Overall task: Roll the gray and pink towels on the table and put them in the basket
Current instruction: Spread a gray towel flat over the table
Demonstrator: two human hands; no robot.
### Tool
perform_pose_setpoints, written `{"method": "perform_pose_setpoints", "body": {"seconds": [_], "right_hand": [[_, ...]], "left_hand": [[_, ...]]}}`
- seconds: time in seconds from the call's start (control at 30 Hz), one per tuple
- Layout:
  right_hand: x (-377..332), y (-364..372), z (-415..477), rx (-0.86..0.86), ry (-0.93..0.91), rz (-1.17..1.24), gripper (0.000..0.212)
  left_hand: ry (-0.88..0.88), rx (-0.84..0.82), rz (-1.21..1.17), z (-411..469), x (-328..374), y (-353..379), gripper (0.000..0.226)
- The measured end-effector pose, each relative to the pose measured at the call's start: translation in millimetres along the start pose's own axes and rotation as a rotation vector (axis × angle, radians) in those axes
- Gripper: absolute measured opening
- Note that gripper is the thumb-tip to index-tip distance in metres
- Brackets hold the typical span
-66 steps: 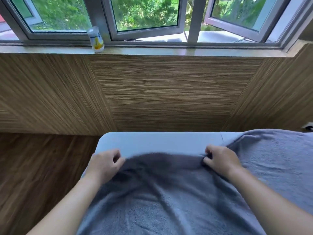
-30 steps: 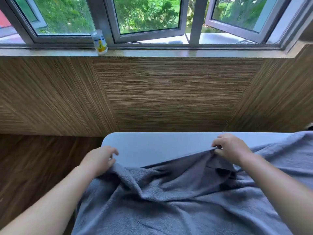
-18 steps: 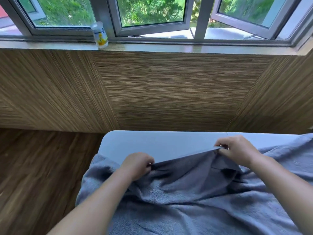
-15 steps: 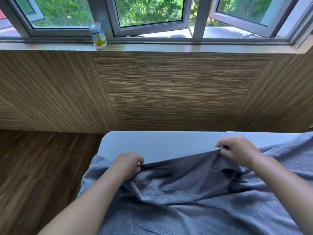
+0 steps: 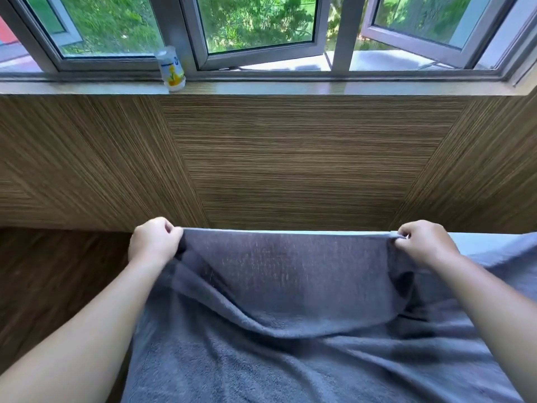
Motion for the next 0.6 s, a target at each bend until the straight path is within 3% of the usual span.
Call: {"method": "perform_pose_setpoints", "body": {"seconds": [0.13,0.17,0.27,0.33,0.5,0.6], "right_hand": [[3,-10,12,0.121,0.189,0.168,0.009],[4,-9,11,0.140,0.208,0.223,0.007],[-2,9,0,0.062,0.165,0.343,0.041],[-6,24,-18,-0.017,0.110,0.329,0.050],[-11,56,-79,-0.113,-0.028,0.299,0.043],[-23,67,-123,-0.117,-0.164,0.240,0.036]], "left_hand": [[-0.076,0.197,-0.287,9,29,-15,0.012],[-0.059,0.168,-0.335,11,34,-9,0.014],[-0.011,-0.117,-0.349,2,35,31,0.051],[0.008,-0.231,-0.317,-13,24,45,0.064],[0.120,-0.318,-0.102,-75,-16,54,0.056],[0.207,-0.354,-0.104,-130,-31,53,0.052]]}}
Point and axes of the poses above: each hand's wrist, its own z-axis towards the middle knuckle, its own y-axis out of the palm, x = y × z, the point moved 9 cm from there along z, towards the middle knuckle, and after that the axes turned 12 degrees about x, right-handed, at the moved point
